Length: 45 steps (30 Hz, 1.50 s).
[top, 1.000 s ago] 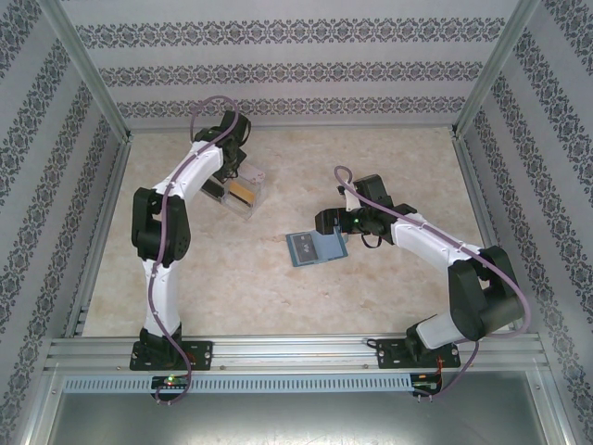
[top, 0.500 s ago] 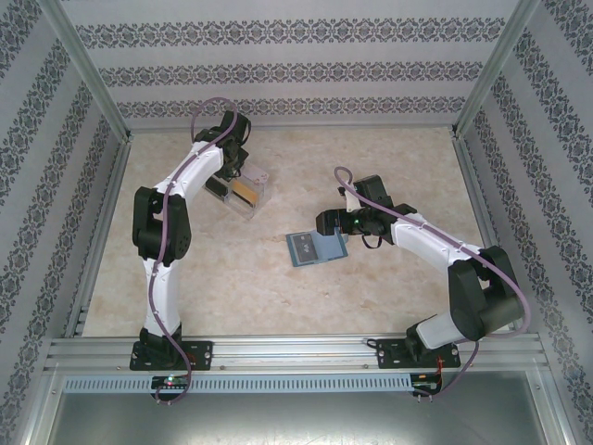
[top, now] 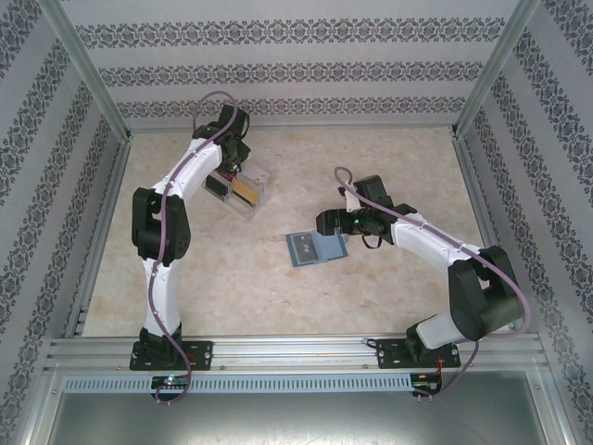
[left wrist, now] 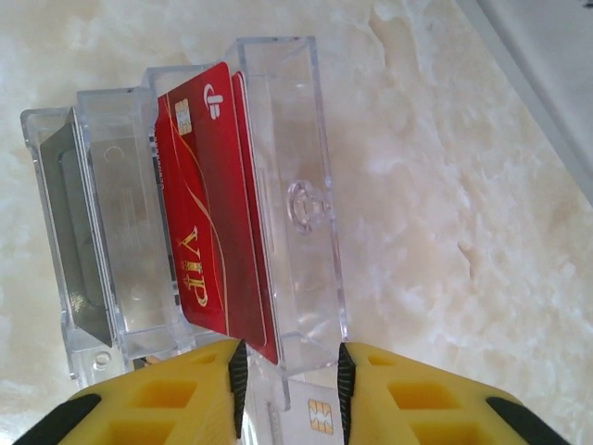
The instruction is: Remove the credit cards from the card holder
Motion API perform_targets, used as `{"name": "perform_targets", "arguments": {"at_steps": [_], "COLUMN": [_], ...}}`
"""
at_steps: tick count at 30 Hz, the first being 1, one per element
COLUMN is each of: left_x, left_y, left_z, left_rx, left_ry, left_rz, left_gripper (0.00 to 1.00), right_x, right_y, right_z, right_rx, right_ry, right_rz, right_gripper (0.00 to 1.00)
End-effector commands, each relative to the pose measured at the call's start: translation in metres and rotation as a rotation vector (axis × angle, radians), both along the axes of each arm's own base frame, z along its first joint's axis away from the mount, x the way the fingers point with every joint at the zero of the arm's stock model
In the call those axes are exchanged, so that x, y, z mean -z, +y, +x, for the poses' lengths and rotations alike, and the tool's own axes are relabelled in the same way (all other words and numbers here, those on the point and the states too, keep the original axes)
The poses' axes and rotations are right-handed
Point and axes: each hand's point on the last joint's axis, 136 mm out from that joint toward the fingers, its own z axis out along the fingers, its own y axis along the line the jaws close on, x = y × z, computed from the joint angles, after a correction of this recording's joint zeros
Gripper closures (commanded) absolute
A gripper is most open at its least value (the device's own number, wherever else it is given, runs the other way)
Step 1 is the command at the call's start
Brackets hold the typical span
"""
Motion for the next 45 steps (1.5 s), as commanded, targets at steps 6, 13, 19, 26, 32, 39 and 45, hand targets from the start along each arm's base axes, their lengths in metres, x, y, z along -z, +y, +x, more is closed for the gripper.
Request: {"name": "perform_targets", "arguments": {"at_steps": [6, 13, 19, 26, 32, 39, 45], "left_x": [-0.051, -0.036, -0.021, -0.013, -0.003, 0.004, 0.006], "left_y": [0.016, 0.031, 0.038, 0.039, 0.022, 0.014, 0.007], "left_z": [-0.061, -0.129, -0.171, -0.185, -0.178, -0.170, -0.166], "left_rx": [0.169, 0.229, 0.289, 0.332, 0.424, 0.456, 0.485], "left_ry": [-0.047, -0.035, -0.044, -0.058, -0.088, -0.114, -0.143], "left_rz": [0.068, 0.064, 0.060, 0.071, 0.022, -0.004, -0.020], "left_gripper": [0.46, 0.22, 0.04, 0.03, 0.03, 0.02, 0.02], "right_x": [-0.019, -0.012, 0.017, 0.032, 0.043, 0.061, 0.078], "right_y": [0.014, 0.041, 0.059, 0.062, 0.063, 0.065, 0.068], "right_z": [-0.001, -0.015, -0.031, -0.029, -0.026, -0.026, -0.028], "right_rx": [-0.048, -0.100, -0.108, -0.046, -0.053, -0.078, -0.088], "right_ry": [-0.080, -0.059, 0.047, 0.080, 0.102, 0.140, 0.187], "right_rz": [-0.007, -0.047, -0.130, -0.193, -0.307, -0.399, -0.430], "right_gripper": [0.06, 0.11, 0.23, 0.24, 0.30, 0.32, 0.35]}}
